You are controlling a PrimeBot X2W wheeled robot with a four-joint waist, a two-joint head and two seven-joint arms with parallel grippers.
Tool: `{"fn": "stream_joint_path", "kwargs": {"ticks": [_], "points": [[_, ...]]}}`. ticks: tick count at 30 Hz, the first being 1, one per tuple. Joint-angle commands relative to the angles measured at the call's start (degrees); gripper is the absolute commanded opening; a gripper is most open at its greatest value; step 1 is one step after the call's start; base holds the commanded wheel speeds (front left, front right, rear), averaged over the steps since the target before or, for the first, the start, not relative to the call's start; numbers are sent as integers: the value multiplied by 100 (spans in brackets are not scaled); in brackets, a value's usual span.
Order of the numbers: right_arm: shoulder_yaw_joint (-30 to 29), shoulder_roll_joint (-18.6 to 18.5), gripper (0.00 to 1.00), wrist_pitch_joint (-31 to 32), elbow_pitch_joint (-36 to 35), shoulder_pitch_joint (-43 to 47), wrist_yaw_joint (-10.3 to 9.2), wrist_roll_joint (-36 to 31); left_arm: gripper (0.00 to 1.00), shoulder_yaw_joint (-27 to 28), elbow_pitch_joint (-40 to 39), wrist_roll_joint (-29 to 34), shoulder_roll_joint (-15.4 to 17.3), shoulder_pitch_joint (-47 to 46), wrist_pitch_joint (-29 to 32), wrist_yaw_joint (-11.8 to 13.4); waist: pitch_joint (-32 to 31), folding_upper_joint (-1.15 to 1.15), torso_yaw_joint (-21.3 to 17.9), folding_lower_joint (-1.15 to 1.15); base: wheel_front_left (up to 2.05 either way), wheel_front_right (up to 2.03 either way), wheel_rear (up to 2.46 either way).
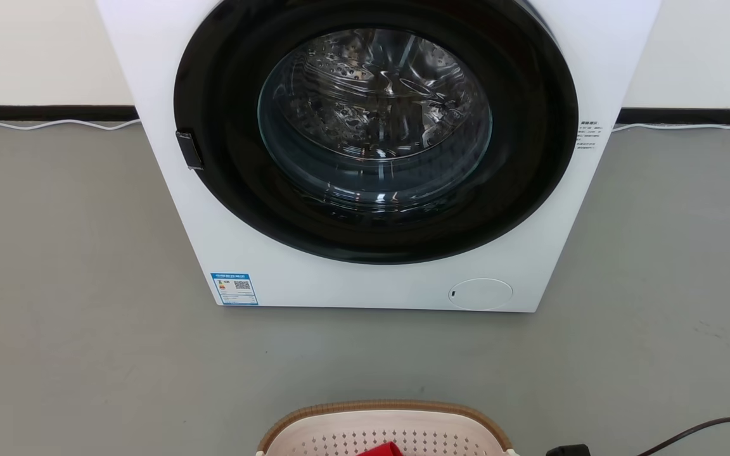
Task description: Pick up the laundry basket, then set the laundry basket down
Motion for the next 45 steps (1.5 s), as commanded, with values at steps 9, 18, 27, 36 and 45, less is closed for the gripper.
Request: {"fn": "stream_joint_path", "kwargs": {"ticks": [9,18,27,36,45], "points": [[294,57,0,-117,-1,22,102,81,0,117,-42,-38,118,-114,-86,31,-12,0,-31,1,0,0,0],[420,57,0,-136,17,15,102,209,0,105,-53,-35,118,-90,-87,51,-22,0,-44,1,0,0,0],[531,57,0,-159,37,-12,102,323,0,80,-66,-40,118,-84,-87,60,21,0,-45,1,0,0,0],[620,57,0,-187,79,-63,102,419,0,23,-122,-58,118,-92,-87,91,106,0,-29,1,0,0,0],[668,57,0,-319,185,-426,102,395,0,-40,-210,-52,118,-361,-87,170,487,0,-5,1,0,0,0]]}}
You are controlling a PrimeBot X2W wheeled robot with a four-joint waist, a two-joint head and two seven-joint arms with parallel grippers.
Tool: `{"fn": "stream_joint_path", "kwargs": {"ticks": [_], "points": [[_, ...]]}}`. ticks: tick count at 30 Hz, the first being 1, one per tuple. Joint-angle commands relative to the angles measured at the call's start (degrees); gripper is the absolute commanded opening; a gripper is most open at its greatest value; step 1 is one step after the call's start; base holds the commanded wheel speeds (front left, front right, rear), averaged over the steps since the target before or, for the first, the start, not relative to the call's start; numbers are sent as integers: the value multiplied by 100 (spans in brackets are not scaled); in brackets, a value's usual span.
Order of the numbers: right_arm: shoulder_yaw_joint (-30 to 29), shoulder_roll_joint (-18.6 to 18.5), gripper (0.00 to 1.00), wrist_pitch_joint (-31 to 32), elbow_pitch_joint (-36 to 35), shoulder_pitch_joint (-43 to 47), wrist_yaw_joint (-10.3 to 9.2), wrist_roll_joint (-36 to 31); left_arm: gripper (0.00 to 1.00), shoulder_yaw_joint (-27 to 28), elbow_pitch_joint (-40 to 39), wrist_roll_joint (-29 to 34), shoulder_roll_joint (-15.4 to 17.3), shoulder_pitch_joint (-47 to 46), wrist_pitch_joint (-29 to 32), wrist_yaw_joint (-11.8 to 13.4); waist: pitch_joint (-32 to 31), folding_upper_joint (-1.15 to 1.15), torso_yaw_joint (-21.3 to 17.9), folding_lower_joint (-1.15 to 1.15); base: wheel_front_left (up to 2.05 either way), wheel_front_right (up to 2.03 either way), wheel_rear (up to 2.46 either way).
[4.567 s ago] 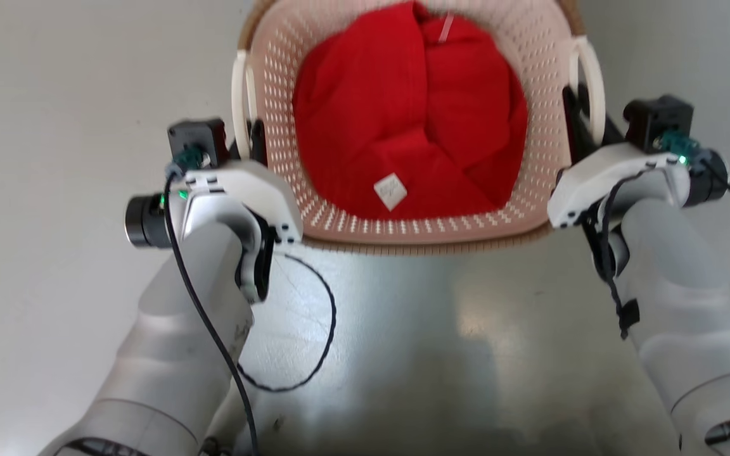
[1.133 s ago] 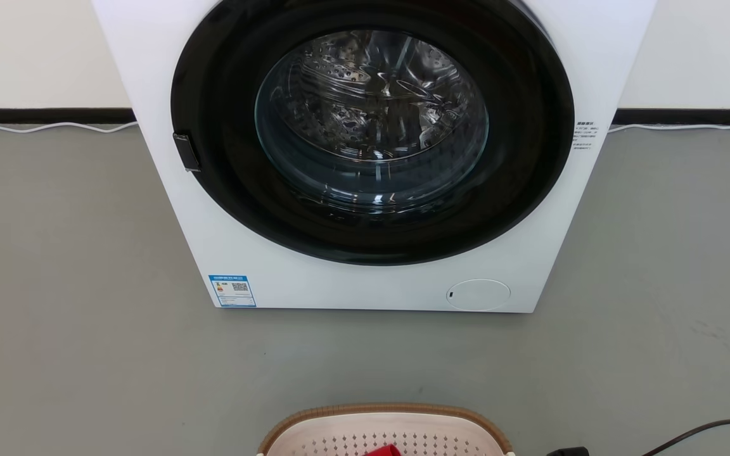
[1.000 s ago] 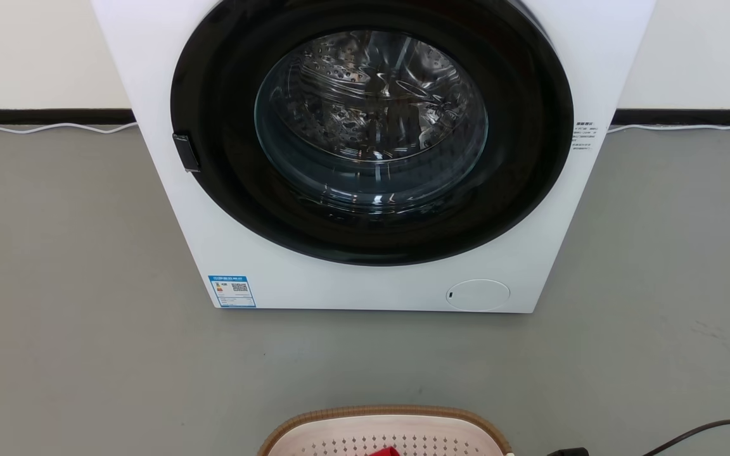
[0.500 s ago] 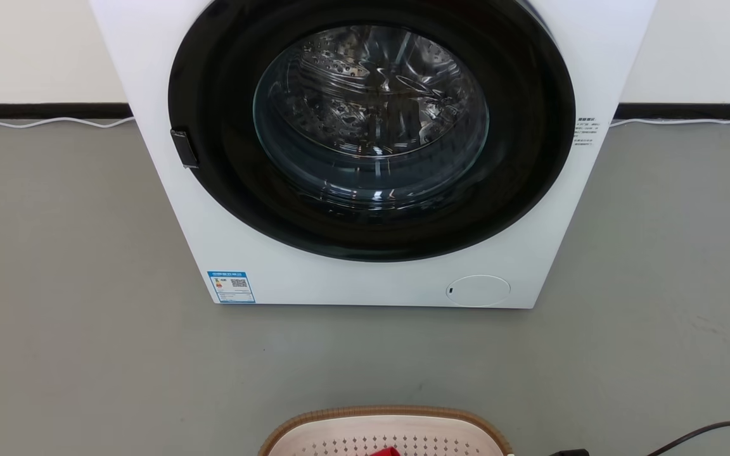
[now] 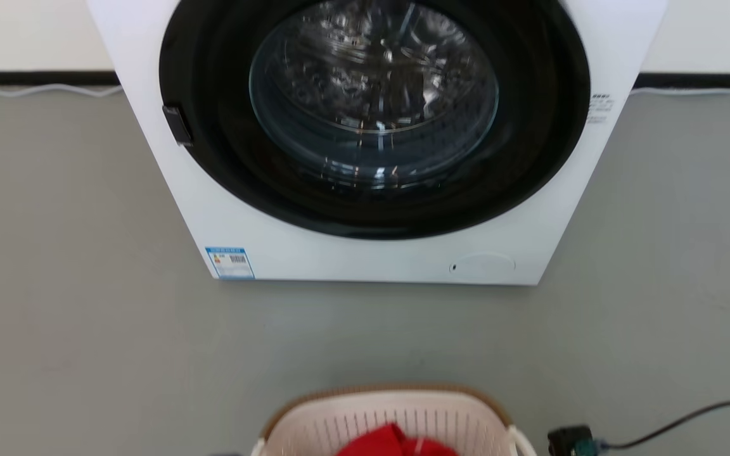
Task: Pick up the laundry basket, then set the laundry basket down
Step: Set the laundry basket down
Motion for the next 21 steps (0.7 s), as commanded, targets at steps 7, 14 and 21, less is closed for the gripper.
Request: {"fn": "stream_joint_path", "kwargs": {"ticks": [7,14,21], "points": [[-12,38,0,-309,37,-660,102,-74,0,275,-263,32,108,-899,-86,195,632,0,49,0,0,0,0],[-180,38,0,-489,108,-1355,102,-185,0,536,-454,218,108,-1563,-86,303,1363,0,110,0,0,0,0],[-587,-56,0,-568,125,-2029,102,-585,0,884,-656,481,108,-2214,-86,366,2166,0,161,0,0,0,0]]}}
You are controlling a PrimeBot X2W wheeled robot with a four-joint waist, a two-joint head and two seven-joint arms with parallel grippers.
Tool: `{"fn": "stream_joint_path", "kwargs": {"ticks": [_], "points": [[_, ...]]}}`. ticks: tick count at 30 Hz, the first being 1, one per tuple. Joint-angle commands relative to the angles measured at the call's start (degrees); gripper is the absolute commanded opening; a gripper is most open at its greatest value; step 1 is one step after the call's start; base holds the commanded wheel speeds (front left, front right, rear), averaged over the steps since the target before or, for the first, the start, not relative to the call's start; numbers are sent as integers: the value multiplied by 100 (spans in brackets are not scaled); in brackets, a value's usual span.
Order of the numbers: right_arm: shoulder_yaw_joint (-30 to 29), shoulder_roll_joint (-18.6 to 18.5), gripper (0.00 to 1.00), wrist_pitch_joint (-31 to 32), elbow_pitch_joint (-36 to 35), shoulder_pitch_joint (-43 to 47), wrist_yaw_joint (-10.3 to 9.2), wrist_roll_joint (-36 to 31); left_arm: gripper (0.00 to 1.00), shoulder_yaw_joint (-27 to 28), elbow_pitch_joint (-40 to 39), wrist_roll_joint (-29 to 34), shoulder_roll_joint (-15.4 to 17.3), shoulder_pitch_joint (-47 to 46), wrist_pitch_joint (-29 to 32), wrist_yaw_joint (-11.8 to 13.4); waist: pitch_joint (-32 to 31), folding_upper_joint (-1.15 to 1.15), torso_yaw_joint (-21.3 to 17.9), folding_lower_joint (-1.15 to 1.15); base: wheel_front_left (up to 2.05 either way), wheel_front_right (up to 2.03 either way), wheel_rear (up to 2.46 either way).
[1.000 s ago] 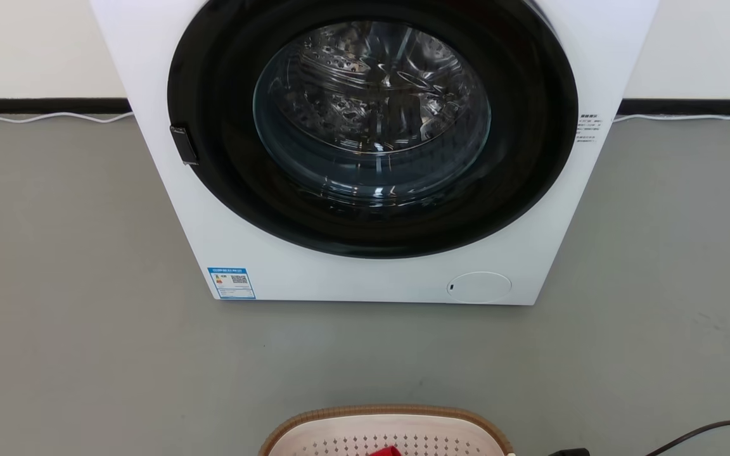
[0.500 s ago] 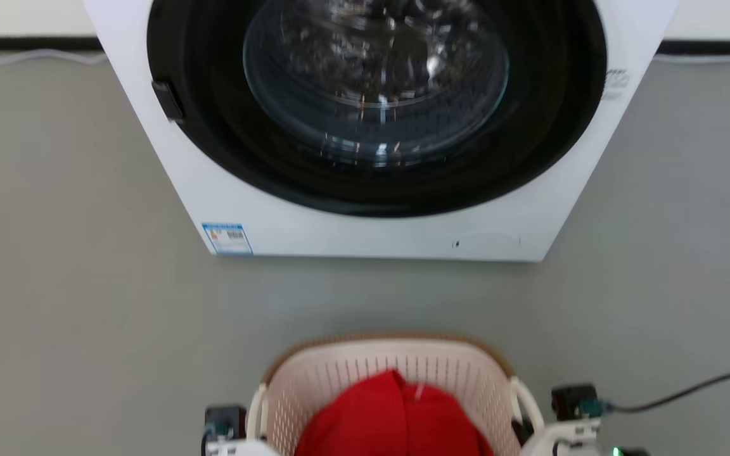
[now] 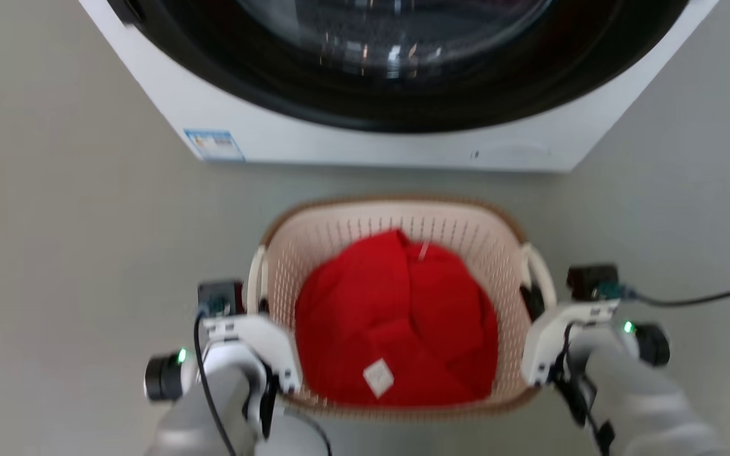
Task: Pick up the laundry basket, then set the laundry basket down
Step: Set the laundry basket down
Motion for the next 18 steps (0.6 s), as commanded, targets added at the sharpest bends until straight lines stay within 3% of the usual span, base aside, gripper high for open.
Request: {"fn": "stream_joint_path", "kwargs": {"ticks": [1,18], "points": [[-14,33,0,-108,-73,-89,94,-207,0,218,-172,126,96,-331,-84,69,482,0,55,0,0,0,0],[-1338,-242,0,-117,-73,-1531,94,-1587,0,906,-711,645,96,-1435,-84,155,2246,0,214,0,0,0,0]]}}
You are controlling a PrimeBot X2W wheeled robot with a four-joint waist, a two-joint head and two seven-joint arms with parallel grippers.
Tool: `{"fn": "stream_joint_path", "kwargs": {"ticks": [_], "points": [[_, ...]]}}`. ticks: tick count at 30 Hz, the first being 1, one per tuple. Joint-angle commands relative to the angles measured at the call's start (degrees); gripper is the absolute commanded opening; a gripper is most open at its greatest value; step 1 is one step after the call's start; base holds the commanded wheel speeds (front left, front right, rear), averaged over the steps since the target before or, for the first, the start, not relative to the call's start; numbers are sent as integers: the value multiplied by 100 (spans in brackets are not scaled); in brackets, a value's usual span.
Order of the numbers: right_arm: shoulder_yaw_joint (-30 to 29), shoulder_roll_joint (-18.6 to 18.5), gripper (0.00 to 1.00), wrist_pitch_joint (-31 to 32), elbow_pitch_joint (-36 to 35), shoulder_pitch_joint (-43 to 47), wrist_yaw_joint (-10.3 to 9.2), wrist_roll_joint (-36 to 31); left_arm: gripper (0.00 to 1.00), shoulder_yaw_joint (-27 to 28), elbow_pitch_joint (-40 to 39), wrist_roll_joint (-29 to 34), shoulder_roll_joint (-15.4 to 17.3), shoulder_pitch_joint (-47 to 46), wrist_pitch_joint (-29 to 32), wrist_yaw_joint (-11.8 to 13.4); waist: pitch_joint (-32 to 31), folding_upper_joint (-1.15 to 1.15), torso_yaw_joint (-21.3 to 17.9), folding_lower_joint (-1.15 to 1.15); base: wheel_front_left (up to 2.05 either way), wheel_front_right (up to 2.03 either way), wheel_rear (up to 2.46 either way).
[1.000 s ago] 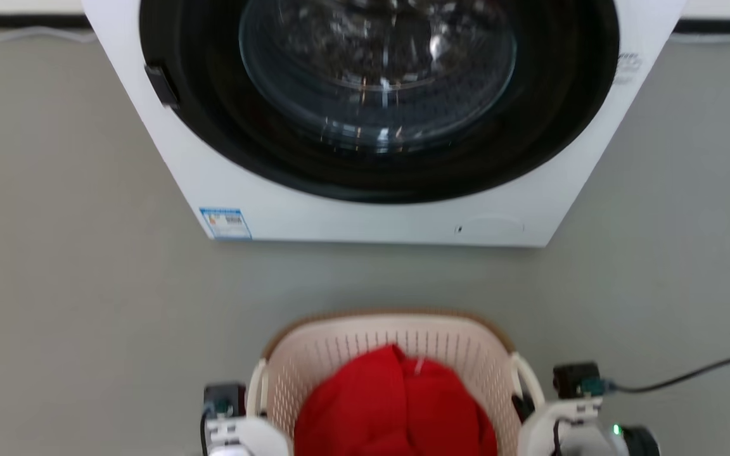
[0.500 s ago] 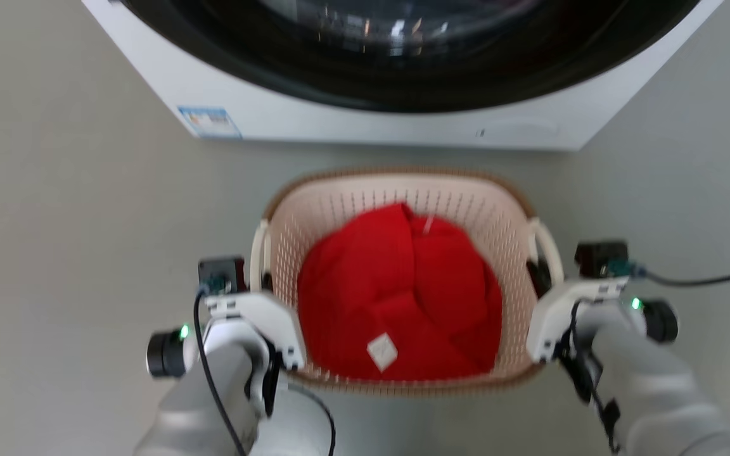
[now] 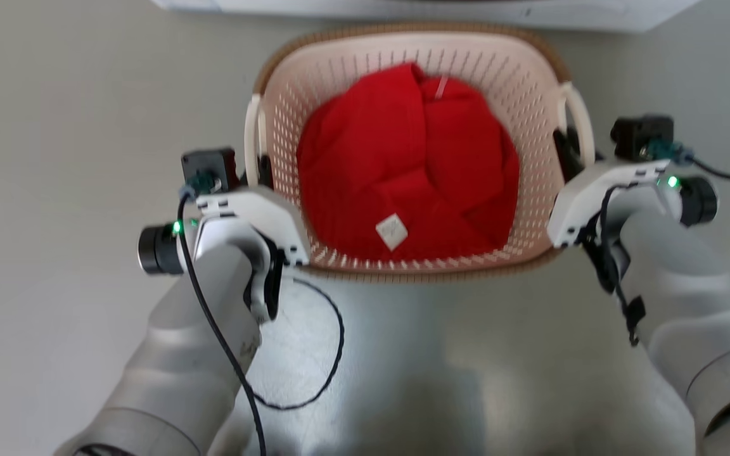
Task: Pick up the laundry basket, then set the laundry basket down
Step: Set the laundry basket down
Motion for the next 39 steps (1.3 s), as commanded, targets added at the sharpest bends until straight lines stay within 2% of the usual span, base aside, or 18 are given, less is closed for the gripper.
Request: {"fn": "stream_joint_path", "kwargs": {"ticks": [1,14,33,34,36,37,38,39], "points": [[28,42,0,-78,-68,91,61,-142,0,154,-127,61,139,-140,-80,58,335,0,64,0,0,0,0],[-872,100,0,-78,-314,-107,61,-1216,0,370,-235,375,139,-589,-80,100,1043,0,94,0,0,0,0],[-1851,297,2,-79,-521,69,61,-2301,0,549,-249,695,139,-736,-80,81,1167,0,65,0,0,0,0],[-1887,312,12,-79,-522,77,61,-2339,0,562,-240,716,139,-737,-80,78,1159,0,63,0,0,0,0],[-1922,325,12,-79,-526,84,61,-2374,0,574,-231,734,139,-737,-80,75,1152,0,61,0,0,0,0],[-1955,338,41,-79,-536,90,61,-2409,0,586,-219,747,139,-737,-80,73,1145,0,58,0,0,0,0],[-1988,348,65,-79,-546,94,61,-2444,0,596,-204,755,139,-737,-80,66,1140,0,55,0,0,0,0],[-2020,358,100,-79,-551,99,61,-2478,24,603,-189,758,139,-736,-80,57,1134,0,54,0,0,0,0]]}}
